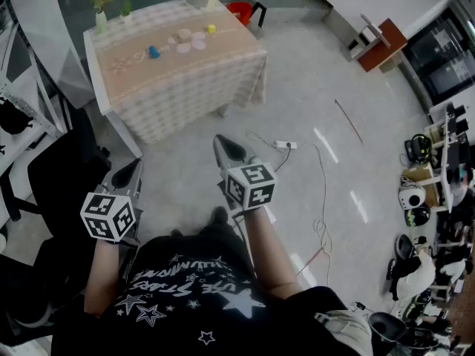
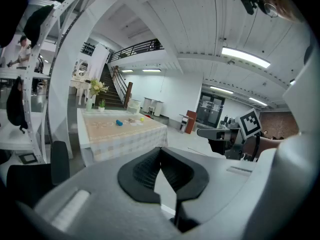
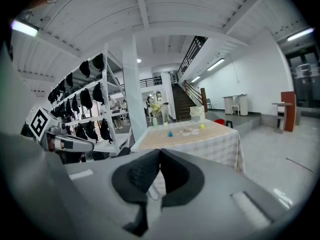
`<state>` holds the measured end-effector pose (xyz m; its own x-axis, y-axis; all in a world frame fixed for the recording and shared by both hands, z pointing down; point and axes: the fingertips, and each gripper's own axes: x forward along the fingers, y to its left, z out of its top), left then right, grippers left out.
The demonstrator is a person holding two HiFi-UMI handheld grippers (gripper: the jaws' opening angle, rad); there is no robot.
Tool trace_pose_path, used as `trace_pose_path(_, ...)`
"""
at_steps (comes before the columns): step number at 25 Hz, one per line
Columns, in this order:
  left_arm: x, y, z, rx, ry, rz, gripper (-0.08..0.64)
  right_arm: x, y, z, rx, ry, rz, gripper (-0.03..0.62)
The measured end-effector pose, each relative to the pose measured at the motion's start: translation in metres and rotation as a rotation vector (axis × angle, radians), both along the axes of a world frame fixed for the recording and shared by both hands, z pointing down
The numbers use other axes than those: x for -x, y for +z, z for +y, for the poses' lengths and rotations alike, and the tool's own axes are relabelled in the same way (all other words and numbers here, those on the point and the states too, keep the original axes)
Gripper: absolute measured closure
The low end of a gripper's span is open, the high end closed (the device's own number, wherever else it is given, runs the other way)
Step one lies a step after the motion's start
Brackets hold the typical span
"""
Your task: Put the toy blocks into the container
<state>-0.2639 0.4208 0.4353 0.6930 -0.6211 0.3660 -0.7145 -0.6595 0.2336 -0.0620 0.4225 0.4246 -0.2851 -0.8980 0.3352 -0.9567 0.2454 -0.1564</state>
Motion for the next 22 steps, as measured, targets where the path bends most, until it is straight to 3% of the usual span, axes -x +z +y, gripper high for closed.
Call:
trace_pose_path(8,0.003,-0.005,-0.009,0.004,0.005,-0.001,0.552,0.003,-0.003,0.004,0.006,0.001,0.000,0.588)
trace_pose_path(17,0.011,0.022,0.024,0.067,0.012,0.037,0.551,0.007,0.017,0.042,0.046,0.032,0.030,0.588)
trace_pose_path(22,0.011,0.016,0.023,0.035,0.016,0.015,0.551,0.009,0.014,0.051,0.029,0.051,0.013,0.586)
